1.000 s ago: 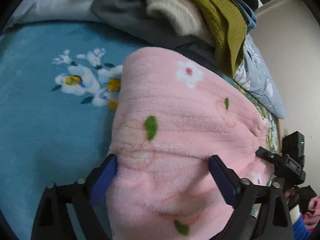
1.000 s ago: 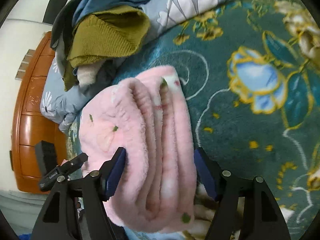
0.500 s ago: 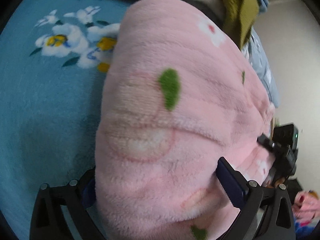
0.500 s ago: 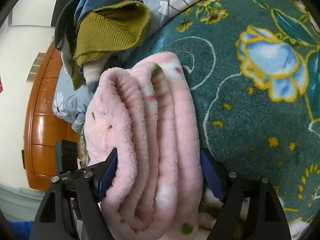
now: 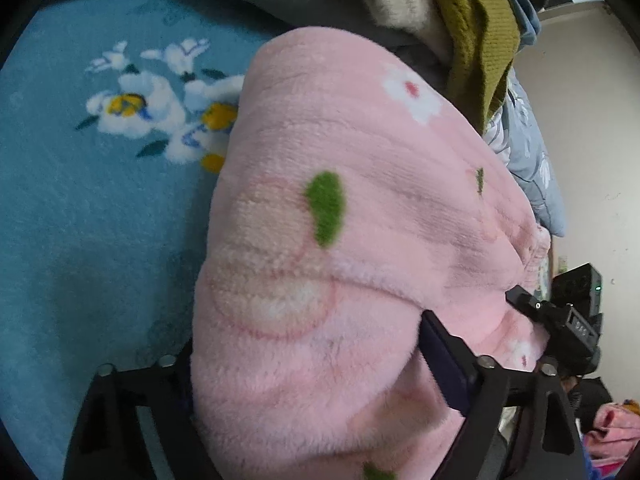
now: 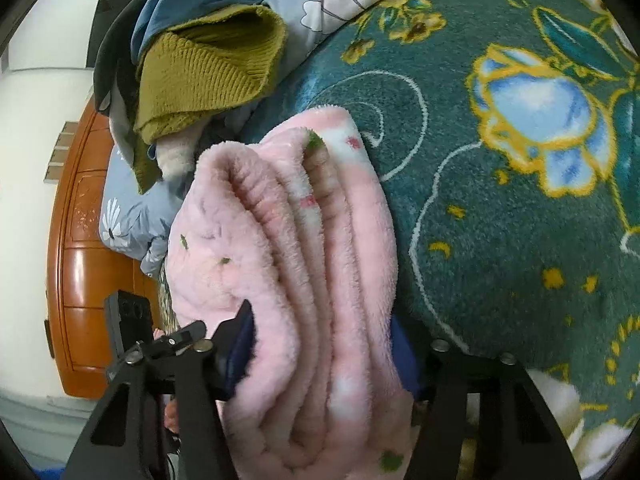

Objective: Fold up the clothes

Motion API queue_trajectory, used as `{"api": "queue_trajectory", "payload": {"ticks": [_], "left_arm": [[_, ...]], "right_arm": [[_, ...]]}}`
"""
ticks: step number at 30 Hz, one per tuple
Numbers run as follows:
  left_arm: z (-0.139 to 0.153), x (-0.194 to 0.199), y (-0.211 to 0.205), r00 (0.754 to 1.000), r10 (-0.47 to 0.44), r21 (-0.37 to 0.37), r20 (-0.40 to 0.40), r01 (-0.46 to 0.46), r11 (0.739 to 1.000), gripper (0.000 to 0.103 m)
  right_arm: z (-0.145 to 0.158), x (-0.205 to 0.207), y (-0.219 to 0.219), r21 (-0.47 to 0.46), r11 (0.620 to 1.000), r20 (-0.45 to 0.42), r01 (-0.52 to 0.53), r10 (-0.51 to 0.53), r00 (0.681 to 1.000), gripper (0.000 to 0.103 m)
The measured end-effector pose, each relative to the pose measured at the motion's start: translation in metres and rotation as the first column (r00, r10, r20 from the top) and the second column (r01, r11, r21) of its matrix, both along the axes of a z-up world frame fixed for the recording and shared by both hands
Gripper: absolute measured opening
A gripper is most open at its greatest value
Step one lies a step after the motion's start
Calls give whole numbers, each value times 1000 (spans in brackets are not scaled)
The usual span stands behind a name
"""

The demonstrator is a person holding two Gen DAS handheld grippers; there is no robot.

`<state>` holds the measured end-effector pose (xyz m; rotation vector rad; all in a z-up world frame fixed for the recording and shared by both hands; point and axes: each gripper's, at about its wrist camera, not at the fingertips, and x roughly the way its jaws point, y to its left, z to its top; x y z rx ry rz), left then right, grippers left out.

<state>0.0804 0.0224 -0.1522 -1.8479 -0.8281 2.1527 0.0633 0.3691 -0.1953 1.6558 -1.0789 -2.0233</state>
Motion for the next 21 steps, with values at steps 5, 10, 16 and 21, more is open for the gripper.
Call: {"api": "queue_trajectory", "payload": {"ticks": [5,10,16,21], "left_arm": [[13,9,4,999,17,-35,-34,-19,999,71],[28,12,3,997,29,-58,-67,-32,998,57],[50,16,-4,992,14,-36,-124,-18,999,50],[62,38,-24,983,19,-12,-181,-22,1000,50]], "right_arm": [[12,0,-8,29,999,14,23,-24,1000,48],[32,3,-15,58,998,2,38,-38,999,44],[64,9,-27,105,994,-37,32,-28,999,43],[92,6,-48,159,987,-65,0,11,998,43]]}}
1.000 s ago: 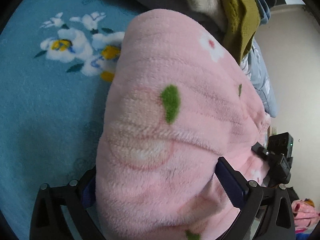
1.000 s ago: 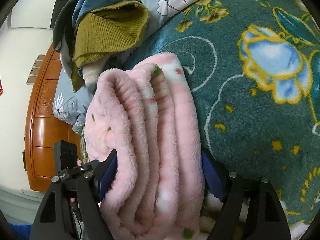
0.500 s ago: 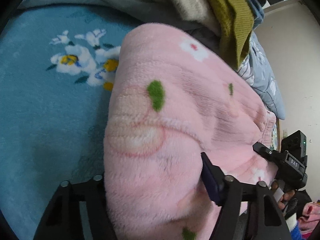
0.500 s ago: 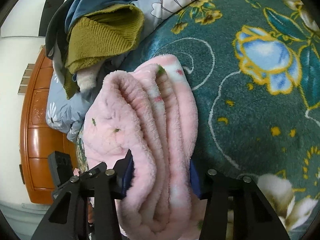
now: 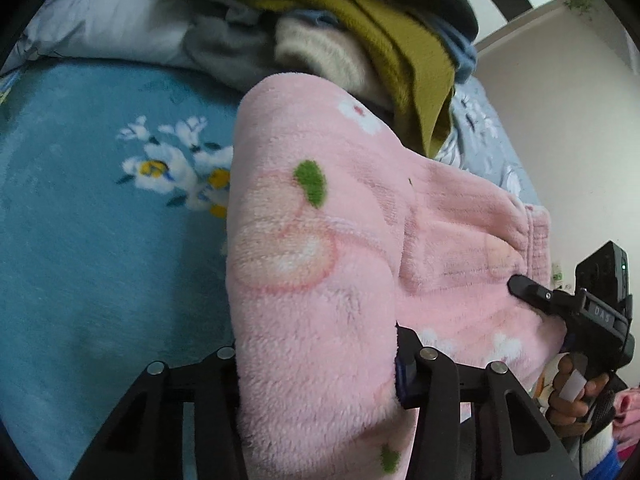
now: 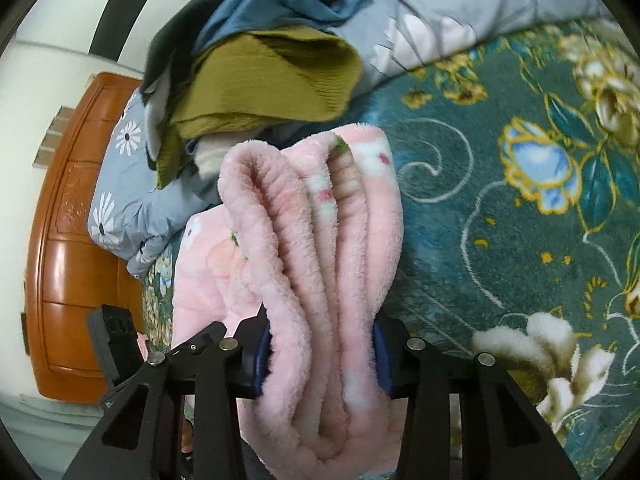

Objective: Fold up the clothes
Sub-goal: 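Carry the folded pink fleece with both grippers toward the headboard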

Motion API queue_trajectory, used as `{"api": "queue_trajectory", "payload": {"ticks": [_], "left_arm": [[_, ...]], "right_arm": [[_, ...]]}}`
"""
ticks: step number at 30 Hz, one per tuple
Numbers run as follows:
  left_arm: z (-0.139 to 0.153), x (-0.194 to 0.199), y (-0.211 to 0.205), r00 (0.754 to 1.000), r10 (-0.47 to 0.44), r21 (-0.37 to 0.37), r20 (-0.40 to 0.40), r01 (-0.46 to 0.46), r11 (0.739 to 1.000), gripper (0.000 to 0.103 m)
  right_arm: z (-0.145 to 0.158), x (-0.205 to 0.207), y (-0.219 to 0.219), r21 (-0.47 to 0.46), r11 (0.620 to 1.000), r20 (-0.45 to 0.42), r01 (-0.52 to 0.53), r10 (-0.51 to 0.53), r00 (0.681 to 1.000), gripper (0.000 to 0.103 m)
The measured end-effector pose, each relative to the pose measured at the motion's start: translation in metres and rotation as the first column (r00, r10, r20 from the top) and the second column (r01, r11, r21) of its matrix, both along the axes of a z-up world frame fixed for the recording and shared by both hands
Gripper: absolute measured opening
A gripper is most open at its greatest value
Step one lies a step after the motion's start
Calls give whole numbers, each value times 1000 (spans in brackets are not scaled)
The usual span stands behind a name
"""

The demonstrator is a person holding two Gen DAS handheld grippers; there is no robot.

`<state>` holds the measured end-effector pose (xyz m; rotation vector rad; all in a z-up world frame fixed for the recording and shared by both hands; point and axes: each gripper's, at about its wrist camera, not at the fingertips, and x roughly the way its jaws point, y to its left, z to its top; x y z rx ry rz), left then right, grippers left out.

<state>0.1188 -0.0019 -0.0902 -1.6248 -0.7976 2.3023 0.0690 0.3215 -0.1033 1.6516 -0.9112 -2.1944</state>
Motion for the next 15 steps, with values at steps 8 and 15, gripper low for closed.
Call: {"api": "queue_trajectory", "payload": {"ticks": [8,15], "left_arm": [[0,17,-83,993,111,33,-48,-109,993,50],[-4,36,-197,974,222,-16,-48,-223,975,50]], "right_arm": [[23,-34,-71,57,991,-9,-120,121,993,43],[9,-74,-198,27,956,-1,-293,293,956,43]]}}
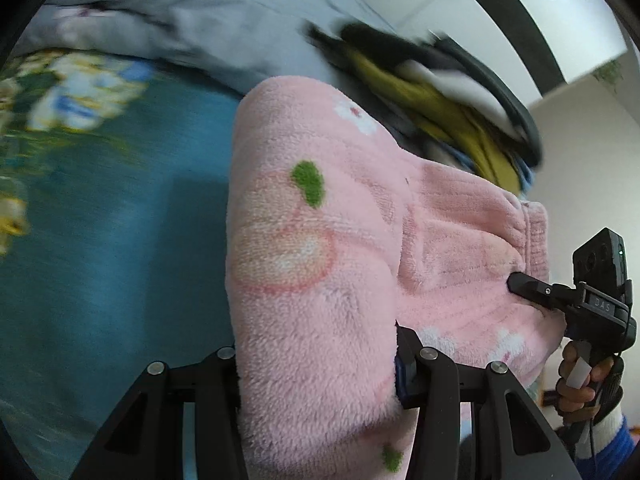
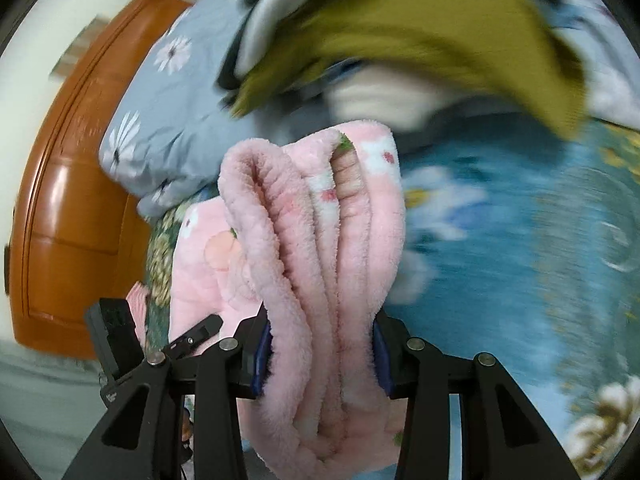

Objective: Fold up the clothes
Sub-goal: 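Carry the folded pink fleece with both grippers toward the headboard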

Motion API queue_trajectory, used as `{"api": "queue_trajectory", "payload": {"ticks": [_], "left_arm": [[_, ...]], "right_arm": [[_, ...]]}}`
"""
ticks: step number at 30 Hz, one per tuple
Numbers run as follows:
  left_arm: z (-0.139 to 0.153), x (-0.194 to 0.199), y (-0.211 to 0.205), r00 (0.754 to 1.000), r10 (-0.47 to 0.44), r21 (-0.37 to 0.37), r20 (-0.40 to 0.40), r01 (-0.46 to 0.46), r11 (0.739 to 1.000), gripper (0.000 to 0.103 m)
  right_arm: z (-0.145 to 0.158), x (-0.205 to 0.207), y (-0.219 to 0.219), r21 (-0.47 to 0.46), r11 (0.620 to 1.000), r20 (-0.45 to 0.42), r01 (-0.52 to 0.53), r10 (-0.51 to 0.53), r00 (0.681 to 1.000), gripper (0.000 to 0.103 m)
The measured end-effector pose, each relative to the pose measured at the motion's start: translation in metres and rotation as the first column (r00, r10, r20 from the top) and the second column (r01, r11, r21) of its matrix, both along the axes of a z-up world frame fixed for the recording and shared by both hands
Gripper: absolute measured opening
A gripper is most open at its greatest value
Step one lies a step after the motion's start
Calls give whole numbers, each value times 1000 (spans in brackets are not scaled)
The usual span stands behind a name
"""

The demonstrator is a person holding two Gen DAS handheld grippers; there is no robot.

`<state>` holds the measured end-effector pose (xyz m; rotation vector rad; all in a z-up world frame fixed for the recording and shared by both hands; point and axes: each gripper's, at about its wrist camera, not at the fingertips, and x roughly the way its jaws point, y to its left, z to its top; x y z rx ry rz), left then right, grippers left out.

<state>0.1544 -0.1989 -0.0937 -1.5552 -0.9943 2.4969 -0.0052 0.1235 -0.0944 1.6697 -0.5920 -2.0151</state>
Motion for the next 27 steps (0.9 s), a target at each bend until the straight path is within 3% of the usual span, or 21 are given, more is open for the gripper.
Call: {"api": "queue_trajectory", "payload": {"ticks": [4,9,13,16,20,25,27], "left_arm": [[-2,25,-94,997,70,-45,25,-69,997,50],[8,56,-176,981,190,-143,39,-182,973,50],[12,91,-218,931,364,-159,8,-358,920,50],[10,140,-243,858,512,-116,-37,-513,851,50],[7,190,-250,731,677,-100,-87,-683,724,49],[-4,226,-244,549,828,-59,-115,-835,546,49],[-8,235,-242,492,861,-42,-125,-870,491,49]], "right_arm": [[-12,-18,-90,-35,992,16,-124,124,992,43],[-20,-26,-194,-72,963,22,-261,263,965,43],[-22,-38,-273,-84,920,23,-383,386,922,43],[-17,-56,-334,-59,873,5,-484,485,874,43],[-8,-72,-412,-11,789,-22,-614,613,789,43],[-7,-68,-505,51,622,-57,-781,783,619,43],[-10,-63,-532,75,553,-64,-830,833,549,43]]}}
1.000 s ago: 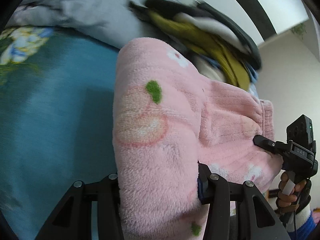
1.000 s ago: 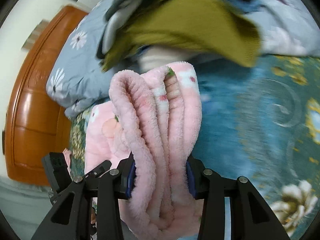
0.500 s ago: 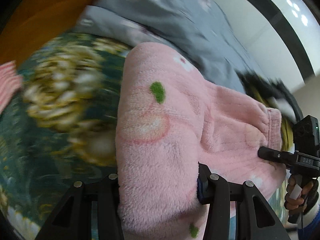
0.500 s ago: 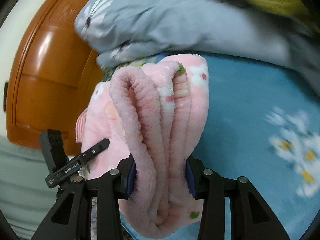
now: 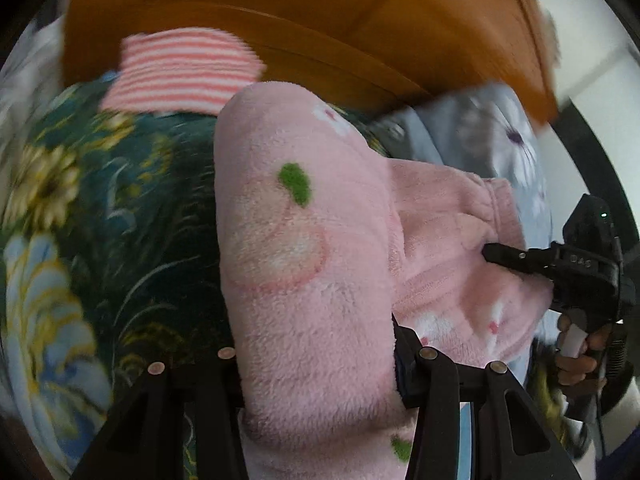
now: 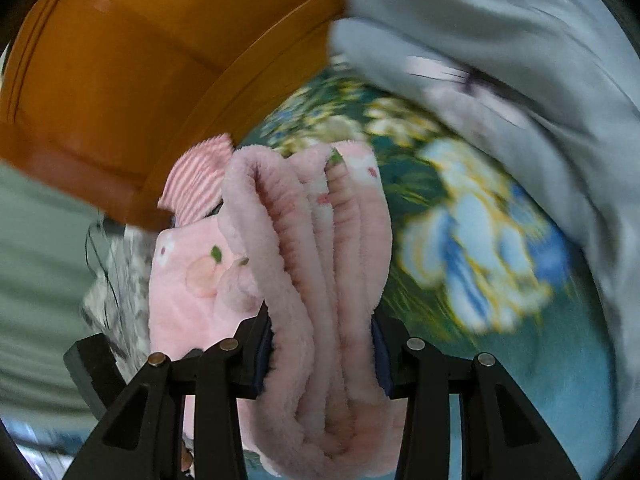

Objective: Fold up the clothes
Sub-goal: 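Carry the folded pink fleece with both grippers toward the headboard, then lower the folded pink fleece onto the blanket and open both grippers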

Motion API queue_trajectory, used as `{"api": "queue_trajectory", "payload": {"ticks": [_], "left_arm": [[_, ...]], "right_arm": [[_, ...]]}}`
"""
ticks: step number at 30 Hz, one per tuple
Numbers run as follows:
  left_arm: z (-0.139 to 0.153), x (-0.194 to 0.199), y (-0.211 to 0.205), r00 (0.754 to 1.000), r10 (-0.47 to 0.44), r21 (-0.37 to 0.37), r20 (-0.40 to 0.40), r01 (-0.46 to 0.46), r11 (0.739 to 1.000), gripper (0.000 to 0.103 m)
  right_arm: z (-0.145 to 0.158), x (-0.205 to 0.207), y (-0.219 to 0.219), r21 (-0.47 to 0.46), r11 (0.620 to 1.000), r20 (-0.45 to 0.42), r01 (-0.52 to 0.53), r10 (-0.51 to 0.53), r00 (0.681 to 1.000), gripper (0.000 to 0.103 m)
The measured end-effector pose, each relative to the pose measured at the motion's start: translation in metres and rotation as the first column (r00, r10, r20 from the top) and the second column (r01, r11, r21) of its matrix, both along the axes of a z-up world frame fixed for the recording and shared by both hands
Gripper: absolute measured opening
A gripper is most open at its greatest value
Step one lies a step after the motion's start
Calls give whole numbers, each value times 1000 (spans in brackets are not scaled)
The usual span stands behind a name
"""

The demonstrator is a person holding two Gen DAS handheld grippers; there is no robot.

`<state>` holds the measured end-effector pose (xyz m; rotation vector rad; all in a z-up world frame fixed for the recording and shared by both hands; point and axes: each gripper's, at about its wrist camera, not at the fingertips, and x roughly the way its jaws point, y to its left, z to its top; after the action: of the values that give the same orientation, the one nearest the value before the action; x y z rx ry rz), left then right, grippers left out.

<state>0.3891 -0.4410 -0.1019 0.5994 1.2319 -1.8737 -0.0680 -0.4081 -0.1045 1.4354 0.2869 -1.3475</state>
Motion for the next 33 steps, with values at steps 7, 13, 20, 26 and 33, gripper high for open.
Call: {"api": "queue_trajectory", "payload": {"ticks": [7,13,20,26,33], "left_arm": [[-19,1,-11,995,98,-18,-25,-99,995,49],[-47,0,-26,992,124,21,-19,-124,992,50],[-58,8,-34,993,106,31,-42,-105,994,55],[-50,29,-26,995,99,44,-18,-98,994,60],[-15,32,-15,983,114,-81,146,-103,991,62]], "right_arm": [[-12,-3,-66,18,986,-59,-168,169,984,43],[-43,-11,-82,62,981,-45,-185,188,981,44],[-74,-25,-82,76,982,8,-172,172,985,51],[-59,-32,-72,54,980,-21,-193,195,981,55],[-25,-53,-50,33,993,-167,-112,116,979,55]]}}
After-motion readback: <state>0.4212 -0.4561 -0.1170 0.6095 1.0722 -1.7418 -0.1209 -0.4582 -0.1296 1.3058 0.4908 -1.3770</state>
